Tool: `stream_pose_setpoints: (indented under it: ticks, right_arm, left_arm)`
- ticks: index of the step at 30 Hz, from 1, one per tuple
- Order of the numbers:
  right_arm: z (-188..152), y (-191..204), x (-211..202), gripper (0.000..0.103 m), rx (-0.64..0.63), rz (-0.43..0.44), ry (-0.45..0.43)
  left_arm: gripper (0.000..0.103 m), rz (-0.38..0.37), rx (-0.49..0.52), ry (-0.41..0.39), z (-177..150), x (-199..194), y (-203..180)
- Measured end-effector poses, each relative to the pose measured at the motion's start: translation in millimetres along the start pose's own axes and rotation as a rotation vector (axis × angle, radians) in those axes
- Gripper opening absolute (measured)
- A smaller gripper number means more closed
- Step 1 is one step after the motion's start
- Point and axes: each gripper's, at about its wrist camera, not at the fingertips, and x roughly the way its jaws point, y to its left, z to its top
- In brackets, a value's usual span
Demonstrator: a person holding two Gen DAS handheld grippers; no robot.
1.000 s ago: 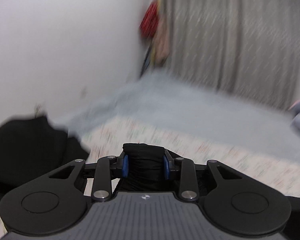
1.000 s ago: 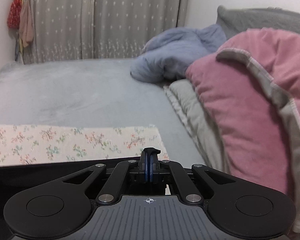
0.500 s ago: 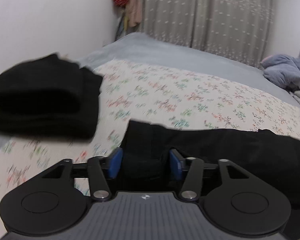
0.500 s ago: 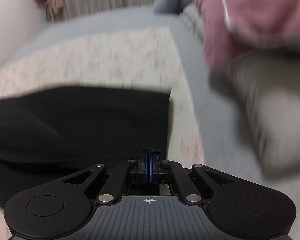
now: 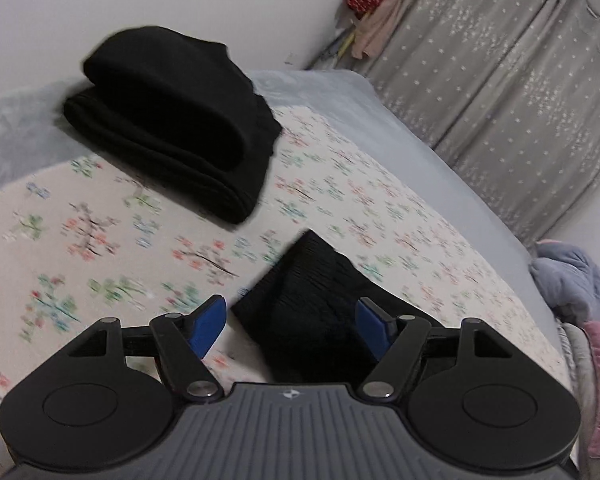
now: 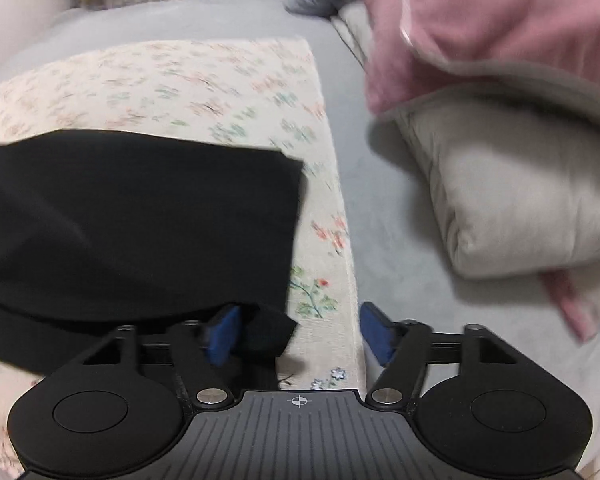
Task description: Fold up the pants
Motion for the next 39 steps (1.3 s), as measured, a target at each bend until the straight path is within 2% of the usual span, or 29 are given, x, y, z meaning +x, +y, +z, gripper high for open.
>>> stream_pose_setpoints:
  ticks: [3,5,7,9,11,13,14,15,16,18,20,22,23,24,25,28,32,35,39]
  right_arm:
    - [-0.4,27.1,-23.6,0.074,-0.079,0.063,-0.084]
    - [4.1,59.7,-33.7,0.076,-0.161,0.102,-0.125]
    - [8.0,105.9,-37.4,0.076,-0.298,0.111,-0.164]
    - [5.6,156.2,-36.6,0.076,-0.451,0.137,-0.194]
    - [-3.4,207.1,-32.4,0.072,-0.593,0.176,-0.206]
    - [-12.0,249.8,-25.3,0.070,-0.703,0.227,-0.202]
    - [-15.1,267.4,-21.6,0.066,-0.744,0.244,-0.206]
    - [-17.2,283.2,-16.9,0.063,-0.780,0.249,-0.209]
    - [-17.7,296.3,-11.3,0.056,-0.808,0.248,-0.212]
    - [-14.3,318.5,0.0,0.048,-0.840,0.242,-0.223]
    - [-7.7,329.4,8.0,0.036,-0.839,0.242,-0.234]
    - [-4.0,336.2,15.0,0.026,-0.834,0.255,-0.232]
    - [-6.9,333.9,17.8,0.012,-0.840,0.266,-0.234]
    - [-9.2,335.0,18.2,0.004,-0.851,0.278,-0.236]
    - [-11.2,334.4,16.6,0.000,-0.853,0.286,-0.239]
    - [-9.4,326.3,9.3,0.000,-0.811,0.313,-0.253]
    - [-6.6,309.6,-11.5,0.000,-0.764,0.379,-0.259]
    - [-8.5,301.4,-20.2,0.000,-0.753,0.429,-0.242]
    - [-21.7,303.9,-20.4,0.000,-0.789,0.432,-0.207]
  left_arm:
    - [0.092,-0.020,-0.032,0.049,-9.6,12.0,-28.1]
    - [0.094,0.045,-0.025,0.098,-19.8,25.4,-50.2]
    - [0.094,0.119,-0.019,0.137,-31.8,37.8,-65.5]
    - [0.094,0.173,-0.057,0.136,-43.3,45.2,-69.1]
    - [0.091,0.183,-0.098,0.107,-52.2,51.6,-68.2]
    - [0.081,0.177,-0.090,0.084,-59.9,58.4,-67.4]
    - [0.073,0.179,-0.073,0.077,-62.5,61.7,-67.0]
    - [0.061,0.185,-0.059,0.068,-64.8,65.6,-66.1]
    - [0.054,0.185,-0.053,0.063,-66.4,68.0,-64.0]
    - [0.026,0.155,-0.062,0.056,-65.3,70.9,-59.2]
    - [0.015,0.131,-0.051,0.047,-61.2,71.1,-56.7]
    - [0.013,0.118,-0.027,0.032,-59.5,65.7,-58.4]
    - [0.013,0.111,-0.025,0.020,-59.8,61.2,-59.7]
    - [0.013,0.100,-0.029,0.006,-59.4,57.6,-59.9]
    - [0.013,0.089,-0.035,-0.003,-58.2,53.6,-58.9]
    - [0.013,0.066,-0.069,-0.014,-56.0,44.8,-53.1]
    - [0.013,0.076,-0.053,-0.005,-56.9,38.8,-51.1]
    - [0.013,0.112,0.009,0.010,-60.7,38.9,-55.9]
    - [0.013,0.158,0.093,-0.005,-66.1,36.8,-63.4]
